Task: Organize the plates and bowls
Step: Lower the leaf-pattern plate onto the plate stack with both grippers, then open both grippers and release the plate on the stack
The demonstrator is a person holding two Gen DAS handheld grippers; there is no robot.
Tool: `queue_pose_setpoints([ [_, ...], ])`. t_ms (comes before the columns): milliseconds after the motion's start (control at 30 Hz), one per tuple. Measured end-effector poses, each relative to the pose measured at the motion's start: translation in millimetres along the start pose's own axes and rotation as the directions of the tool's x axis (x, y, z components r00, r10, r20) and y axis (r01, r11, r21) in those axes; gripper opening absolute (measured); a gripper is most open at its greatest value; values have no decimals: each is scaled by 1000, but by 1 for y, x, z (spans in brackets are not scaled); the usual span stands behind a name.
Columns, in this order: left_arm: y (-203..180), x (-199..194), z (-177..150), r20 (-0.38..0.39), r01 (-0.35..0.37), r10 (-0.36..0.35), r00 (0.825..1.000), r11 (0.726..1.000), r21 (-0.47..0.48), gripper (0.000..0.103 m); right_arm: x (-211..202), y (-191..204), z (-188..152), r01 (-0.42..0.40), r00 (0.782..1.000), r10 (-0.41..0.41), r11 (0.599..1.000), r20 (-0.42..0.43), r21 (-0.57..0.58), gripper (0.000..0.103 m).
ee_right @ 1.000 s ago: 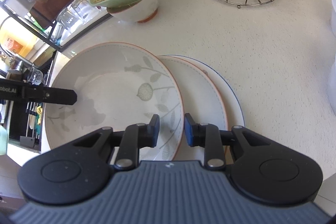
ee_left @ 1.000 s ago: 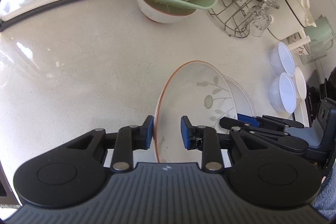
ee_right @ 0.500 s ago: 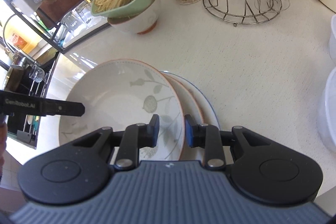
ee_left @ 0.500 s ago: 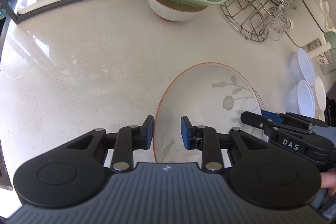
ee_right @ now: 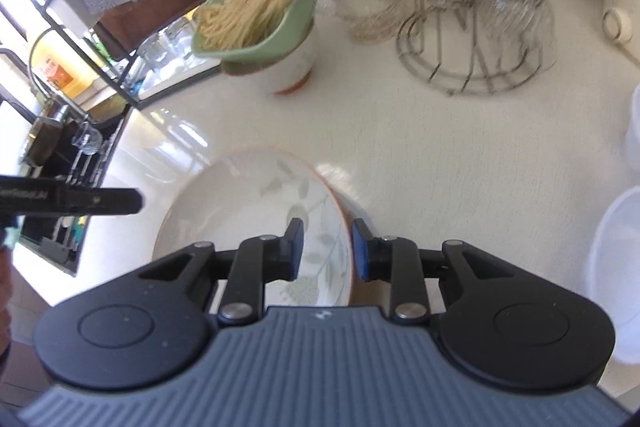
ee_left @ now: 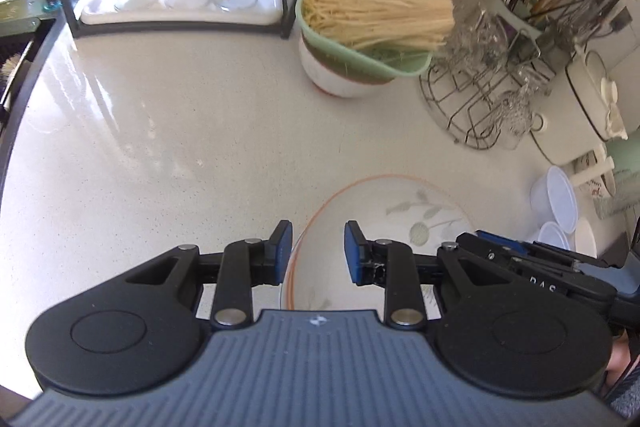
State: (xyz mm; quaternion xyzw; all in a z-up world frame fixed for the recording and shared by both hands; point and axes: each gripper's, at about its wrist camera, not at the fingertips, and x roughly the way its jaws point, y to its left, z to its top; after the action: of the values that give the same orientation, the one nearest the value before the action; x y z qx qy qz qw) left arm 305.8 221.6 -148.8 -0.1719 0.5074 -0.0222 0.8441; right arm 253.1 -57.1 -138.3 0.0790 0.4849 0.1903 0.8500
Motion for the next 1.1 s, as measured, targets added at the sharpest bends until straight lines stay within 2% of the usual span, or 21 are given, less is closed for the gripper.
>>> queue_pose_setpoints([
  [100,-6,-9,-6,31,0,1,1000,1000,-5,32,-7,-6,3,-44,999,44,999,28,4,30],
  [333,-30,-38,-23,114,-7,6,993,1000,8,32,-29,1,6,-43,993,52,996,109,-79,30],
  [600,-72,-68,-46,197,1,-6,980,1000,29,32,-70,-4,-3,4,974,30,989,224,-147,29],
  [733,-91,-78,-62,235,-17,7,972,999,43,32,-93,-9,-7,9,961,36,987,273,-163,29],
  [1100,-128,-77,-85,251,1,-14,968,999,50,32,-136,-33,-28,48,944,15,982,329,-183,29],
])
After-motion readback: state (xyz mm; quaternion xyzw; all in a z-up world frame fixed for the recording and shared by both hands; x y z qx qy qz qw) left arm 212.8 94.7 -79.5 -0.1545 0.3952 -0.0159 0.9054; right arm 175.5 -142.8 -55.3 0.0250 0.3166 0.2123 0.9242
